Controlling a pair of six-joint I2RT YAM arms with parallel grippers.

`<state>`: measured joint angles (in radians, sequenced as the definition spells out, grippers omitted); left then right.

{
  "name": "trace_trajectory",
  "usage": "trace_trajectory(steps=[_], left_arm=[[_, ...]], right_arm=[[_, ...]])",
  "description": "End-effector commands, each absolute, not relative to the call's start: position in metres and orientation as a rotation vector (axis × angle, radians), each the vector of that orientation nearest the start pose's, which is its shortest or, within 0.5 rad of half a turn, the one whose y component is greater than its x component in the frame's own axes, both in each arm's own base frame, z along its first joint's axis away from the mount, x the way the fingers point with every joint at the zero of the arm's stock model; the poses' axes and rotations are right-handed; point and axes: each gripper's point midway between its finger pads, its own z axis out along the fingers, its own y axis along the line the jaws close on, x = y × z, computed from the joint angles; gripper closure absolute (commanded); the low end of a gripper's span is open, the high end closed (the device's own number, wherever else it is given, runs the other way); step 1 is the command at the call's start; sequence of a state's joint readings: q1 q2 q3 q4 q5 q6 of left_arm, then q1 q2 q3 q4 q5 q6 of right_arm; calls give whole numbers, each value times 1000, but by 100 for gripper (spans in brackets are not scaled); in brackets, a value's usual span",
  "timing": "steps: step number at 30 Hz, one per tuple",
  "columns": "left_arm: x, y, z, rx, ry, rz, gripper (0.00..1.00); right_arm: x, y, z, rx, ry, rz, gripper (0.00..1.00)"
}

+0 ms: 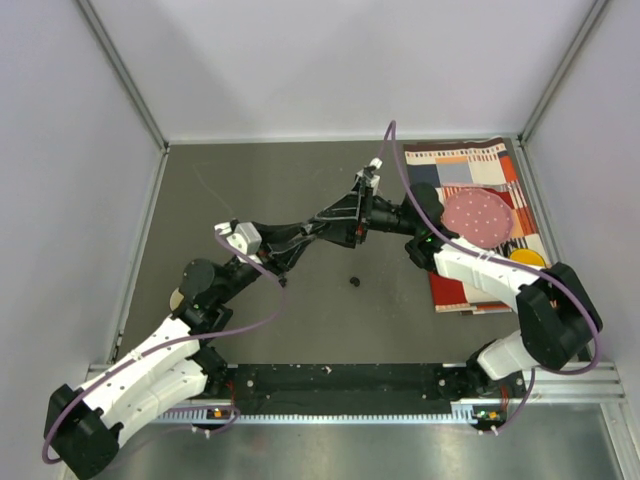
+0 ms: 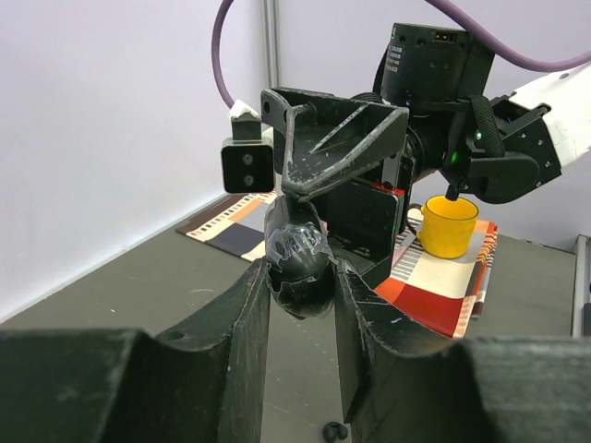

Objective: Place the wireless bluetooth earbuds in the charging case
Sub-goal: Pick up the charging case at the center of the board.

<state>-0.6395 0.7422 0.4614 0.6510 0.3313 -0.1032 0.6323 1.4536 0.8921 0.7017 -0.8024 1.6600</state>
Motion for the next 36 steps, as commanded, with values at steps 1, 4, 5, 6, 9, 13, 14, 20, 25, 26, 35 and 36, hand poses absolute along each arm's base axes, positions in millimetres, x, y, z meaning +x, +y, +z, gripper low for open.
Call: trace_trajectory(steps=[1,4,5,6,9,13,14,20,25,26,35,36], left_arm=[[209,-235,344,624,1044,-840,100],[209,-235,342,633,1050,-837,100],[209,-235,342,634,1049,-836,100],[210,-235,341,635,1055,-833,100],[209,-234,341,637,1054,-824,100],[209,-233,341,639,1057,-818,100],[209,-233,340,640,1058,-818,100],[211,-233,339,623,1076,-829,95],[215,-233,342,568,1105,-863,69],[217,-234,341,561,1110,-869,56],[215,-233,353,478,1013,-940,37],[216,-232,355,460,1003,-946,37]], right_arm=[[223,359,354,28,1912,2295,38],[225,359,354,42,1909,2295,38],[225,359,353,50,1912,2295,41],[227,359,353,63,1909,2293,43],[228,358,351,81,1912,2285,53],[229,358,351,84,1914,2285,61],[228,358,352,79,1911,2286,65],[228,357,355,63,1888,2284,87],[228,357,357,59,1876,2279,92],[229,357,357,65,1875,2276,93],[227,355,358,75,1858,2275,96],[226,355,357,80,1857,2278,96]])
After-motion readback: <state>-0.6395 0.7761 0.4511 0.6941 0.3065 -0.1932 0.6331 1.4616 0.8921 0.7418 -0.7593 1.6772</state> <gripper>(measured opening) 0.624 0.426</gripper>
